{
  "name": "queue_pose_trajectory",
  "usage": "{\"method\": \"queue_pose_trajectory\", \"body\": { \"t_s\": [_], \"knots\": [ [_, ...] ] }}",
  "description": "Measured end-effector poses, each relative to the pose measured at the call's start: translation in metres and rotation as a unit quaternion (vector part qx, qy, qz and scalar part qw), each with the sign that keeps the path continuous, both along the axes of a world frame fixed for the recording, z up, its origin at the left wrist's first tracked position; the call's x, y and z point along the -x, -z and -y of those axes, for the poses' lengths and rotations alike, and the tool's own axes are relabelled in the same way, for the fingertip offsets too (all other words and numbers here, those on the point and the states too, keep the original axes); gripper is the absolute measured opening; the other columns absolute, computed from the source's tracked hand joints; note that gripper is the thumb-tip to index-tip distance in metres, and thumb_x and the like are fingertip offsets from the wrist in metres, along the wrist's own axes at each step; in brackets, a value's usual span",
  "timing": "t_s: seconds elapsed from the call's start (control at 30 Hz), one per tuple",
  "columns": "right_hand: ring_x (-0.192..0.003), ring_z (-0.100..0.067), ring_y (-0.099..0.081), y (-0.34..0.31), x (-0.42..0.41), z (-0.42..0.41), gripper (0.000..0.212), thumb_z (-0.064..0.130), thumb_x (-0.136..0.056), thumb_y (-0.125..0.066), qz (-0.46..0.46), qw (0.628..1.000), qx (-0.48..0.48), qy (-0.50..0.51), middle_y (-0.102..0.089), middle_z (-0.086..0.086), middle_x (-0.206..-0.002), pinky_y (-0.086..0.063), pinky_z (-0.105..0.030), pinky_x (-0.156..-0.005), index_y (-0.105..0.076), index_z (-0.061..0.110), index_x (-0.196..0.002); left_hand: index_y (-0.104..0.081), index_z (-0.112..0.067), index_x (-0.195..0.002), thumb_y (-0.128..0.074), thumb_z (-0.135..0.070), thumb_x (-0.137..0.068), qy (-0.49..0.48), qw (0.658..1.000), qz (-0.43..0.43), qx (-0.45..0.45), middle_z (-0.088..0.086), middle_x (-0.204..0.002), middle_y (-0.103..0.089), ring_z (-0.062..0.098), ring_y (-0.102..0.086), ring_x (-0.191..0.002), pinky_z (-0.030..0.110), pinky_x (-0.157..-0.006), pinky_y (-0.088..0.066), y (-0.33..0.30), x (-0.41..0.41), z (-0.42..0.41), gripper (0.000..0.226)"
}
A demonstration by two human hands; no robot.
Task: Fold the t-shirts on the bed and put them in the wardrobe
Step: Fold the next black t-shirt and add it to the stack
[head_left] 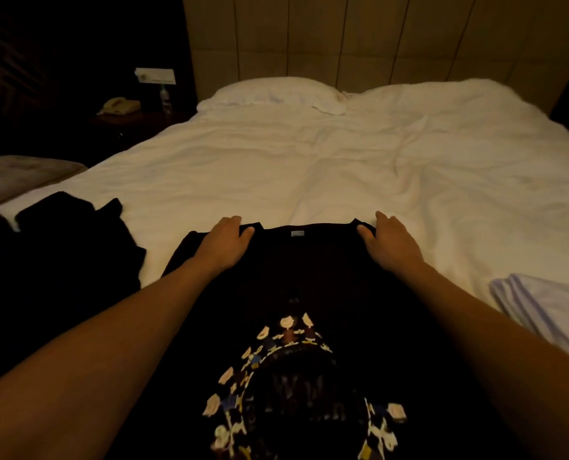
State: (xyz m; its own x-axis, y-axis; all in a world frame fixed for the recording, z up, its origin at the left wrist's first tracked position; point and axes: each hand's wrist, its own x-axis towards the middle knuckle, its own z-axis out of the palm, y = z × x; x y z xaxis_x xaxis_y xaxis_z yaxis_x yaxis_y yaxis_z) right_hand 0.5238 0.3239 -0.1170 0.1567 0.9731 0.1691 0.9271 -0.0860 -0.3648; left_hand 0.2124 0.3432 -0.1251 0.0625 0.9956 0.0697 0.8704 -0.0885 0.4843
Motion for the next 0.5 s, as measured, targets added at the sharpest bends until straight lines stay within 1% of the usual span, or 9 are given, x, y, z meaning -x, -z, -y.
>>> {"method": "queue_pose_trajectory", "body": {
  "t_s": [0.03,0.07,0.1,0.2,0.23,0.3,0.37,0.43,0.5],
  "knots": [
    [-0.116,-0.036,-0.052,0.005,-0.002,-0.006,0.057,0.051,-0.101,-0.036,0.006,1.000,0.002,-0.001,-0.053,-0.020,-0.127,-0.044,-0.043,-0.092,-0.048,0.004,-0.132,-0.051,-0.003,-0.131,-0.037,-0.042,-0.104,-0.006,1.000,-0.013,-0.016,0.018,-0.136,-0.049,0.034,-0.049,-0.123,0.041,-0.098,-0.041,0.006,0.002,-0.009,0.049],
    [-0.112,-0.036,-0.053,0.012,-0.004,-0.010,0.056,0.051,-0.101,-0.035,0.016,1.000,-0.004,0.000,-0.055,-0.019,-0.123,-0.045,-0.043,-0.089,-0.052,0.004,-0.126,-0.058,-0.004,-0.115,-0.038,-0.043,-0.103,-0.014,0.999,-0.028,-0.040,0.018,-0.123,-0.054,0.034,-0.054,-0.111,0.042,-0.089,-0.045,0.010,0.004,-0.016,0.046],
    [-0.109,-0.035,-0.054,0.018,-0.006,-0.013,0.056,0.051,-0.101,-0.034,0.032,0.999,-0.023,0.003,-0.056,-0.019,-0.120,-0.045,-0.042,-0.088,-0.055,0.004,-0.123,-0.059,-0.004,-0.103,-0.040,-0.044,-0.102,-0.024,0.997,-0.046,-0.065,0.016,-0.114,-0.056,0.033,-0.055,-0.101,0.042,-0.083,-0.046,0.015,0.006,-0.020,0.044],
    [-0.094,-0.031,-0.053,0.033,-0.007,-0.014,0.055,0.052,-0.100,-0.037,0.074,0.992,-0.102,0.026,-0.061,-0.017,-0.105,-0.041,-0.039,-0.076,-0.060,0.003,-0.107,-0.057,-0.004,-0.101,-0.041,-0.045,-0.102,-0.042,0.982,-0.125,-0.134,0.015,-0.104,-0.055,0.033,-0.051,-0.098,0.043,-0.081,-0.043,0.026,0.010,-0.023,0.044],
    [-0.087,-0.029,-0.051,0.035,-0.006,-0.013,0.053,0.051,-0.100,-0.038,0.084,0.989,-0.118,0.026,-0.062,-0.016,-0.099,-0.038,-0.037,-0.072,-0.060,0.003,-0.102,-0.055,-0.005,-0.098,-0.040,-0.044,-0.103,-0.044,0.979,-0.133,-0.150,0.016,-0.101,-0.057,0.034,-0.052,-0.095,0.043,-0.079,-0.041,0.029,0.011,-0.023,0.042],
    [-0.075,-0.026,-0.047,0.036,-0.003,-0.012,0.049,0.049,-0.101,-0.039,0.104,0.986,-0.128,0.019,-0.063,-0.014,-0.090,-0.033,-0.034,-0.066,-0.057,0.003,-0.099,-0.048,-0.008,-0.092,-0.037,-0.040,-0.104,-0.043,0.977,-0.122,-0.168,0.017,-0.092,-0.060,0.035,-0.053,-0.084,0.041,-0.073,-0.036,0.033,0.011,-0.025,0.037],
    [-0.069,-0.029,-0.052,0.033,-0.002,-0.009,0.046,0.049,-0.102,-0.037,0.123,0.985,-0.118,0.022,-0.063,-0.012,-0.084,-0.033,-0.034,-0.062,-0.052,0.005,-0.101,-0.044,-0.009,-0.090,-0.035,-0.038,-0.105,-0.051,0.976,-0.105,-0.186,0.016,-0.086,-0.061,0.035,-0.053,-0.076,0.040,-0.071,-0.033,0.032,0.010,-0.026,0.034],
    [-0.065,-0.028,-0.051,0.029,-0.003,-0.006,0.046,0.050,-0.101,-0.036,0.135,0.982,-0.132,0.031,-0.063,-0.010,-0.081,-0.032,-0.034,-0.059,-0.051,0.007,-0.101,-0.043,-0.010,-0.087,-0.034,-0.037,-0.105,-0.074,0.967,-0.101,-0.220,0.015,-0.083,-0.060,0.036,-0.053,-0.076,0.041,-0.073,-0.032,0.024,0.010,-0.023,0.033],
    [-0.068,-0.028,-0.050,0.022,-0.005,-0.004,0.044,0.048,-0.101,-0.038,0.126,0.977,-0.171,0.030,-0.063,-0.011,-0.083,-0.032,-0.035,-0.064,-0.054,0.007,-0.100,-0.045,-0.011,-0.086,-0.035,-0.037,-0.105,-0.098,0.956,-0.104,-0.257,0.013,-0.082,-0.058,0.035,-0.052,-0.077,0.042,-0.076,-0.031,0.012,0.010,-0.016,0.033]
  ]
}}
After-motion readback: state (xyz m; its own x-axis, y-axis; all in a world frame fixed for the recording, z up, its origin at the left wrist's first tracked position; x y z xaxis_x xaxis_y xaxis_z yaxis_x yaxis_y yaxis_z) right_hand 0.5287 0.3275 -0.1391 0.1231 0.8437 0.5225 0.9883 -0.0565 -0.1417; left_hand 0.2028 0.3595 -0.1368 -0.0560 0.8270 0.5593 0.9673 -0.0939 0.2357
